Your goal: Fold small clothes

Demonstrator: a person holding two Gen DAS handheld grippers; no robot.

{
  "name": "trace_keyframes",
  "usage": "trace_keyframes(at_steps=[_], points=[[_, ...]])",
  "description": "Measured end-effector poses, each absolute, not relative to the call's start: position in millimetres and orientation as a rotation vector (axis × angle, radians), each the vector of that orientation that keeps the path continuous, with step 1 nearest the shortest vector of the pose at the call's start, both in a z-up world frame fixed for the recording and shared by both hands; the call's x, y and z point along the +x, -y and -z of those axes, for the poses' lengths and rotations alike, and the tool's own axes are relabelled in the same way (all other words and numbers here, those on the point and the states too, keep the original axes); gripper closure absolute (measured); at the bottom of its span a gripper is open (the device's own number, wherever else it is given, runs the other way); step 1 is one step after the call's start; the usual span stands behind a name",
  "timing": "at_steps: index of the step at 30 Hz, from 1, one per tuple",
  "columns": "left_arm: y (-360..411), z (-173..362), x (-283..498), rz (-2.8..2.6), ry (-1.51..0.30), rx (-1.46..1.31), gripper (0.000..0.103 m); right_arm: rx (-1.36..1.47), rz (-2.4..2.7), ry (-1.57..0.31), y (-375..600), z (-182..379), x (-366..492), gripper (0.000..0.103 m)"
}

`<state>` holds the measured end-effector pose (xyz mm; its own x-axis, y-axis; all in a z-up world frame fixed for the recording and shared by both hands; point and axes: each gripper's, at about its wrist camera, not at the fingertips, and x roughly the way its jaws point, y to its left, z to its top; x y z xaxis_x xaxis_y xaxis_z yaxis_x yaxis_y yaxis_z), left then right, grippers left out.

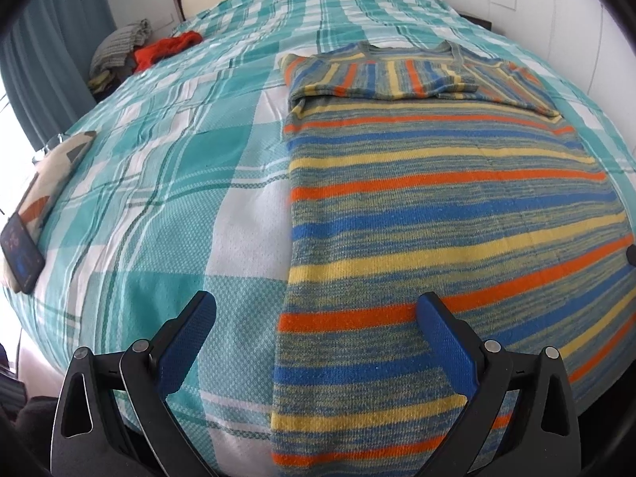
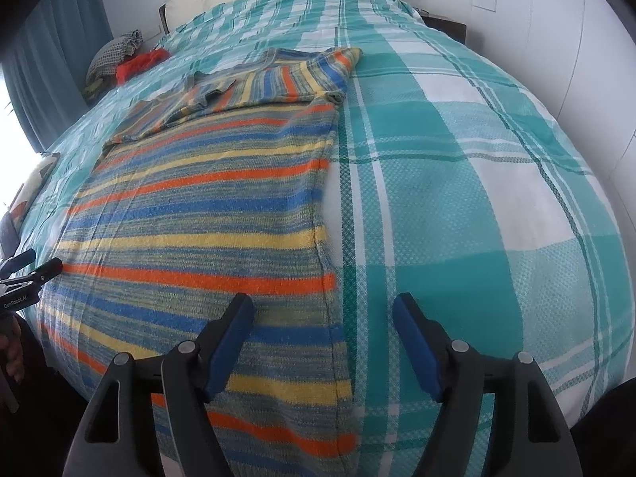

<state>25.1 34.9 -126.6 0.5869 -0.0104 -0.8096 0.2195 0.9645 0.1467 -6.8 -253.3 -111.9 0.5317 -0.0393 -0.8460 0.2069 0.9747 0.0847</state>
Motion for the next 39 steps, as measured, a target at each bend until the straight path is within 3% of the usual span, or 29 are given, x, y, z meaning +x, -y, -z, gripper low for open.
trace_keyframes(at_steps=[23, 29, 32, 36, 37, 39], points=[[-39, 128, 25, 0.146, -0.963, 0.237, 0.002, 0.17, 0.151, -1.006, 250, 114, -6, 0.025], [-90, 132, 21, 0.152, -1.122, -0.018, 0.002, 0.224, 0.095, -0.986, 287, 74, -16, 0.026], [-106, 151, 14, 0.144, -1.242, -0.165, 0.002, 0.272, 0.055, -1.087, 313, 65, -26, 0.026], [-95, 155, -4, 0.217, -1.291, -0.164, 0.004, 0.366, -0.076, -1.285, 314, 83, -40, 0.026], [-92, 157, -8, 0.242, -1.306, -0.174, 0.006, 0.371, -0.116, -1.322, 307, 88, -43, 0.027], [-85, 161, -13, 0.267, -1.334, -0.146, 0.019, 0.377, -0.18, -1.358, 292, 98, -46, 0.028]])
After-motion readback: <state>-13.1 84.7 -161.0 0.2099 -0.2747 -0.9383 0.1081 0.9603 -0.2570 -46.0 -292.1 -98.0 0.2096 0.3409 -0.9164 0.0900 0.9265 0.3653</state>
